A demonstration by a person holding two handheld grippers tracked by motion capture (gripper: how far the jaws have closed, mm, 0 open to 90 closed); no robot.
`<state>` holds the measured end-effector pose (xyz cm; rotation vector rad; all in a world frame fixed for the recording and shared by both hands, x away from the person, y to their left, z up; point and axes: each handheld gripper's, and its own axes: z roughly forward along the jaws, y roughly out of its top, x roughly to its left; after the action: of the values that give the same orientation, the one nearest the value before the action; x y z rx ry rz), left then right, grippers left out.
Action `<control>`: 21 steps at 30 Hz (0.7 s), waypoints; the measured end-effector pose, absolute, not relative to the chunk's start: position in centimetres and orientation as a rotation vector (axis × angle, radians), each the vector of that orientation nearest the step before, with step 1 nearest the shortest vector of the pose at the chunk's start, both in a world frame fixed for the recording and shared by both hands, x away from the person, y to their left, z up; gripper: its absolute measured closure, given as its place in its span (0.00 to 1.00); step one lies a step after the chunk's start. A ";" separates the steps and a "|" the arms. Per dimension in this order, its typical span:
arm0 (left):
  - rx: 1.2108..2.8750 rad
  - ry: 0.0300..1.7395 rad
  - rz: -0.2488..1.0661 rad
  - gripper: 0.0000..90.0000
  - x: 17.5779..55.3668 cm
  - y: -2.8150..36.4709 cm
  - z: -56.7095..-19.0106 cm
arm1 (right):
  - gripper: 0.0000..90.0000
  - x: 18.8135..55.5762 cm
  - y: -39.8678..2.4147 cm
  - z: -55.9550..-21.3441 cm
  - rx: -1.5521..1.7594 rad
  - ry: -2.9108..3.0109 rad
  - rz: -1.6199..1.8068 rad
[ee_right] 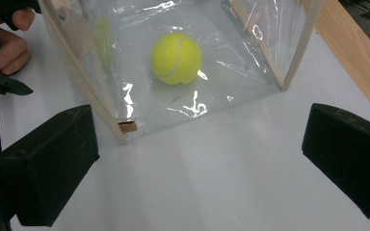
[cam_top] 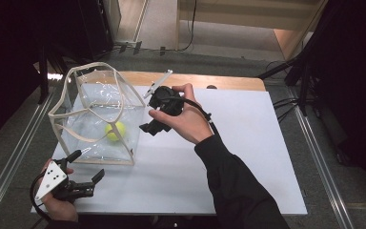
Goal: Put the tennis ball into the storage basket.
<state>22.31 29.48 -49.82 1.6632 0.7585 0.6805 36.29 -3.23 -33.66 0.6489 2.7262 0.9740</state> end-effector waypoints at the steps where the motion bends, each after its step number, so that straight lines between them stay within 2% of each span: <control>1: 1.663 0.758 0.681 0.00 22.3 29.5 -49.8 | 0.00 36.2 -3.4 -33.8 0.657 2.730 0.970; 21: 1.665 0.760 0.680 0.00 22.3 29.4 -49.8 | 0.00 34.3 -6.7 -37.6 0.725 2.677 1.053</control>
<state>22.29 29.44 -49.83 1.6651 0.7596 0.6804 34.31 -6.72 -37.65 0.7252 2.6765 1.0533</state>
